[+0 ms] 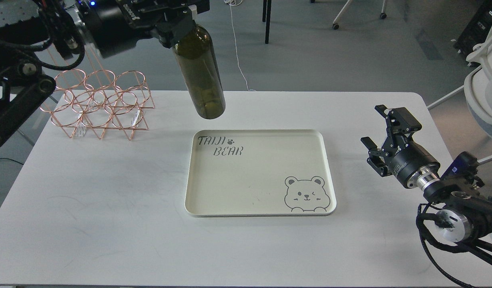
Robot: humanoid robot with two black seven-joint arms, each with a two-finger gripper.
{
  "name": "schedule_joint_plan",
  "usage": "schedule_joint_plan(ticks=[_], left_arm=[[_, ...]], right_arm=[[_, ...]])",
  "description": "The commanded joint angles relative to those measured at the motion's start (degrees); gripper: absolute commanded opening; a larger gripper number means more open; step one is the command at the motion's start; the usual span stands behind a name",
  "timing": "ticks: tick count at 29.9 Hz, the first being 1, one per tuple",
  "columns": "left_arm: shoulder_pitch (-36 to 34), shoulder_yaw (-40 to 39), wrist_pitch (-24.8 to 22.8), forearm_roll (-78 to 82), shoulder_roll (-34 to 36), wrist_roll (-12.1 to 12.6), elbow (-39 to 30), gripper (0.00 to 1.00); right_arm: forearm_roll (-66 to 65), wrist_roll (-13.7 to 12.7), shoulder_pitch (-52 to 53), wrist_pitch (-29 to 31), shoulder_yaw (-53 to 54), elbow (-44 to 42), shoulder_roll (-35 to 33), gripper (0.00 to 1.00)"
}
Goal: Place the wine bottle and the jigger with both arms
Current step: 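Lift the wine bottle off the tray toward the copper rack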
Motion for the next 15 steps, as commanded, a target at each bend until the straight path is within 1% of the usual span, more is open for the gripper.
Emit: schedule_joint_plan(ticks=[1,9,15], left_arm=[[-1.96,0.0,-0.1,-0.33,1.2,0.0,6.44,0.1],[-1.79,0.26,-0.02,0.2,6.3,0.0,11.9,0.1],[-4.16,7.02,1.74,0.02,7.45,0.0,16.04,0.11]], right_arm=[[0.0,0.0,0.01,-0.05,-0.09,-0.02,0.11,0.98],[0.0,0.0,-0.08,-0.05,-0.09,-0.02,0.11,0.98],[0.0,0.0,-0.25,-0.05,-0.09,-0.02,0.11,0.98]])
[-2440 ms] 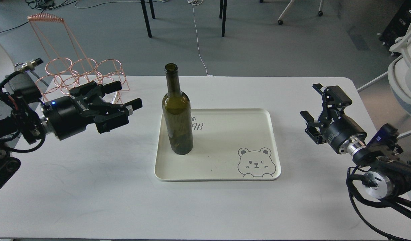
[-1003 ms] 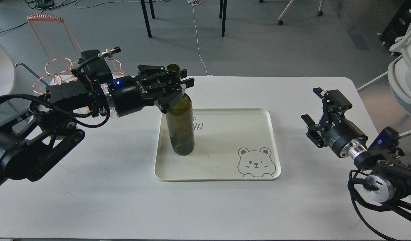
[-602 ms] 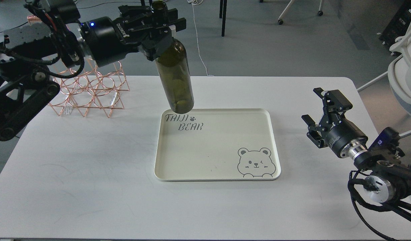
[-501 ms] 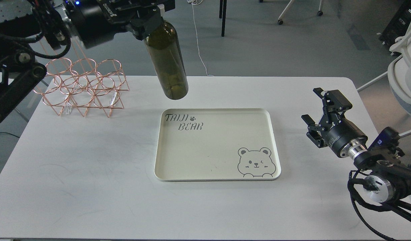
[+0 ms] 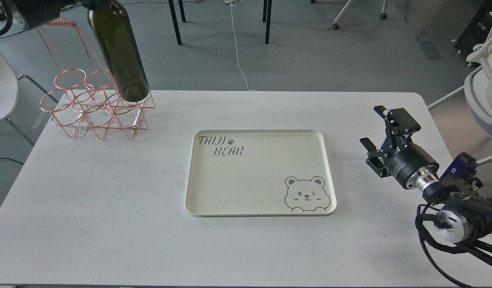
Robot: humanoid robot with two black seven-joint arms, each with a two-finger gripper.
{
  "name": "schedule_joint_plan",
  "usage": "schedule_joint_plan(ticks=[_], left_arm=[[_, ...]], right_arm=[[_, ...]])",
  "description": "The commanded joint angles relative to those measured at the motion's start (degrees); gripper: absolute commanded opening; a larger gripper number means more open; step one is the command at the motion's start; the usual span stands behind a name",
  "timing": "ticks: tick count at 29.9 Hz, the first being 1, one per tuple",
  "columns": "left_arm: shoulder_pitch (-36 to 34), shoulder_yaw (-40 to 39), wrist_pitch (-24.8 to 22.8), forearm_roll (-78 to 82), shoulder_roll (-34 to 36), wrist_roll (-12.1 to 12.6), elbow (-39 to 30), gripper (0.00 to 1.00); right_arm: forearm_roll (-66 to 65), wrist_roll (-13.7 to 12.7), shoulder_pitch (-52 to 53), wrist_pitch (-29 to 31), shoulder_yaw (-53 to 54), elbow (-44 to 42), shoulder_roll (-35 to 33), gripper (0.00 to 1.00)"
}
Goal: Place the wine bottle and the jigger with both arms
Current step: 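Lift the wine bottle off the tray toward the copper rack, then lower the wine bottle upright into the copper wire rack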
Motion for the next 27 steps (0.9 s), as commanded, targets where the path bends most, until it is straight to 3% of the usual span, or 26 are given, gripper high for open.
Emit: schedule_joint_plan(ticks=[1,27], left_arm=[[-1.26,4.4,1.8,-0.32,0.35,-0.02,2.0,0.11],[-0.91,8.63,5.93,-1.03,-0.7,-0.02,8.15,0.11]], right_arm=[[0.0,0.0,-0.29,0.01,0.0,0.09,0.04,0.98],[0.0,0.0,-0.82,0.01,0.36,0.18,-0.05,0.98]])
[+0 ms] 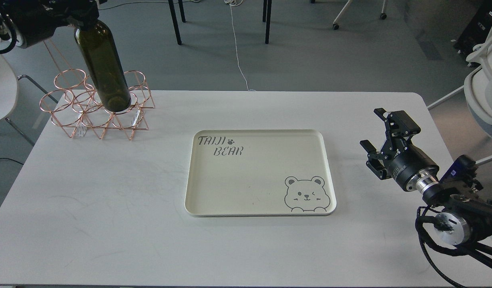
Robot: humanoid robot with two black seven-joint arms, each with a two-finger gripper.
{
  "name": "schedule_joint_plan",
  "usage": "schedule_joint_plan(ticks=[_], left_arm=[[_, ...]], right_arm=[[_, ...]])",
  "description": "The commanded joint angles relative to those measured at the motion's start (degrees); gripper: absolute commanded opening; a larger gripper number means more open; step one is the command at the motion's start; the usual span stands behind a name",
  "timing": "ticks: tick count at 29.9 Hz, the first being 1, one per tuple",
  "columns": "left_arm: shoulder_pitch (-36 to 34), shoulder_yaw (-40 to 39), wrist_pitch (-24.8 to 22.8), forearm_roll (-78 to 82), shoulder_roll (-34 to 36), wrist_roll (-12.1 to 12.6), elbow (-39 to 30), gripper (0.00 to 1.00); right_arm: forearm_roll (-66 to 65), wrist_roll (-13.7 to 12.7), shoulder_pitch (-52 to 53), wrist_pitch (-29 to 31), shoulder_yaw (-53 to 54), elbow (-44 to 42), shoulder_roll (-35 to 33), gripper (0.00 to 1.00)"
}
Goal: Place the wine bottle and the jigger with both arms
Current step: 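Lower the wine bottle upright into the copper wire rack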
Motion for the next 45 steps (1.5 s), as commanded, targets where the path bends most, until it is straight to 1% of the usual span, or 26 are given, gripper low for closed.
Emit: schedule_joint_plan(ticks=[1,16,22,26,34,45], left_arm=[[-0.01,0.27,0.37,-0.09,-0.27,0.0,0.58,0.11],[0.43,0.36,1.08,-0.09,-1.76,0.0,2.69,0.13],[1.39,0.27,1.17,-0.18,-2.55,0.0,3.39,0.15],[2.54,0.44,2.22,-2.37,-2.99,0.0,4.36,0.17],[2.98,4.22,3.71,-5.19,-5.01,0.0,7.61,0.18],[4.47,4.4,5.12,-5.72,-7.03,0.0,10.25,0.21]], right_arm=[[0.0,0.0,0.0,0.0,0.0,-0.01,-0.04,0.98],[0.0,0.0,-0.35,0.0,0.09,0.08,-0.04,0.98],[-0.09,0.0,-0.35,0.0,0.09,0.08,-0.04,0.98],[-0.09,0.0,-0.35,0.0,0.09,0.08,-0.04,0.98],[-0.09,0.0,-0.44,0.0,0.09,0.08,-0.04,0.98],[-0.09,0.0,-0.79,0.0,0.18,0.08,0.05,0.98]])
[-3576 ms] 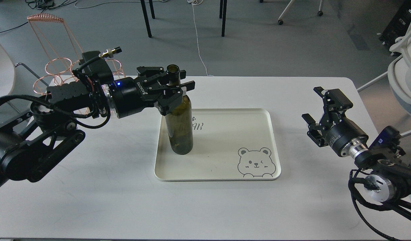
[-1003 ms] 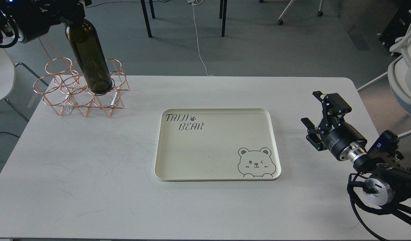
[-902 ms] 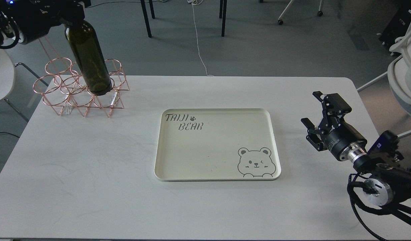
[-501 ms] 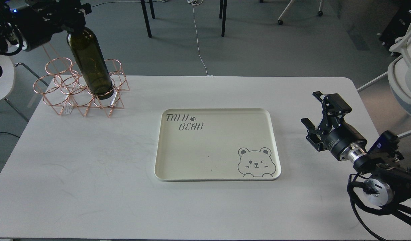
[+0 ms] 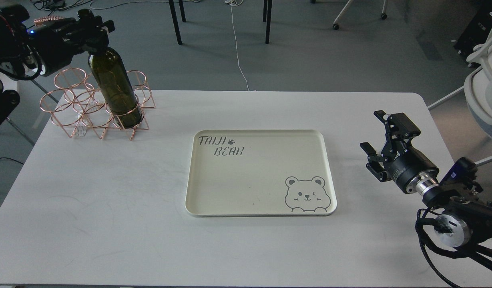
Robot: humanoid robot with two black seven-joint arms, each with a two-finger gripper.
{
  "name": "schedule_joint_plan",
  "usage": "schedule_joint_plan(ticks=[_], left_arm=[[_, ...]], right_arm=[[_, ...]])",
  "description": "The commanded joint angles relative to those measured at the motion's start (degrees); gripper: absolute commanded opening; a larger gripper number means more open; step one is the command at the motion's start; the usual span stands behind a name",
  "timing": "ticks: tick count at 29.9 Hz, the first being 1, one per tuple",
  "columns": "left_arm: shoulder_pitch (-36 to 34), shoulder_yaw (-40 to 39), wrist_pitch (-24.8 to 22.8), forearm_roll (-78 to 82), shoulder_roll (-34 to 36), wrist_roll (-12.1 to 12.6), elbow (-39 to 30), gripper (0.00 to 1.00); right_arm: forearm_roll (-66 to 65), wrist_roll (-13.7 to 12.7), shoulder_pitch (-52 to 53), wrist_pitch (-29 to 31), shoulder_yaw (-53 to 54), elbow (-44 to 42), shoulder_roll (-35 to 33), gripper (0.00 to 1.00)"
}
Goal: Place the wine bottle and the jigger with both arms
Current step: 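Lower the wine bottle upright into the copper wire rack, then open the left gripper and release the bottle neck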
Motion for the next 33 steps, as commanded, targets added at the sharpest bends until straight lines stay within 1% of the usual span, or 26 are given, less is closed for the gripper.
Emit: schedule_joint_plan(ticks=[1,9,14,15,17,20,22,25,29,31,33], left_arm=[[0.65,0.0,0.9,-0.11,-0.82,-0.03,0.51,0.21],[1.62,0.0,1.07,-0.11,-1.36,-0.03,1.31,0.22],[1.7,0.09,0.99,-0.02,-1.36,-0.03,1.31,0.31],[1.7,0.09,0.99,-0.02,-1.36,-0.03,1.31,0.34],[1.7,0.09,0.99,-0.11,-1.44,-0.03,1.31,0.45],[1.7,0.09,0.99,-0.11,-1.44,-0.03,1.31,0.48],[1.62,0.09,0.99,-0.11,-1.44,-0.03,1.31,0.55],[1.7,0.09,0.99,-0.46,-1.44,-0.03,1.31,0.77],[1.79,0.09,0.81,-1.95,-1.01,-0.03,0.61,0.93],[1.97,0.09,0.55,-3.18,-0.3,-0.03,0.08,0.96],[2.58,0.09,0.02,-4.33,0.83,-0.03,-1.23,0.97]], right_arm=[[0.0,0.0,-0.02,0.0,-0.01,0.0,0.0,0.98],[0.0,0.0,-0.11,0.0,0.08,0.0,0.0,0.98],[0.0,0.0,-0.11,0.0,-0.01,0.08,0.0,0.98],[0.0,0.0,-0.11,0.0,-0.01,0.08,0.0,0.98],[0.0,0.0,-0.28,0.09,-0.01,0.08,0.0,0.98],[0.0,0.0,-0.28,0.0,-0.01,0.17,0.0,0.98],[0.0,0.0,-0.28,0.0,-0.01,0.17,0.0,0.98],[0.0,0.0,-0.28,0.0,-0.01,0.17,0.0,0.98],[0.0,0.0,-0.28,0.0,-0.01,0.26,-0.26,0.98],[0.0,0.0,-0.28,0.0,-0.01,0.35,-0.35,0.98],[0.0,0.0,-0.28,0.0,0.08,0.35,-0.35,0.98]])
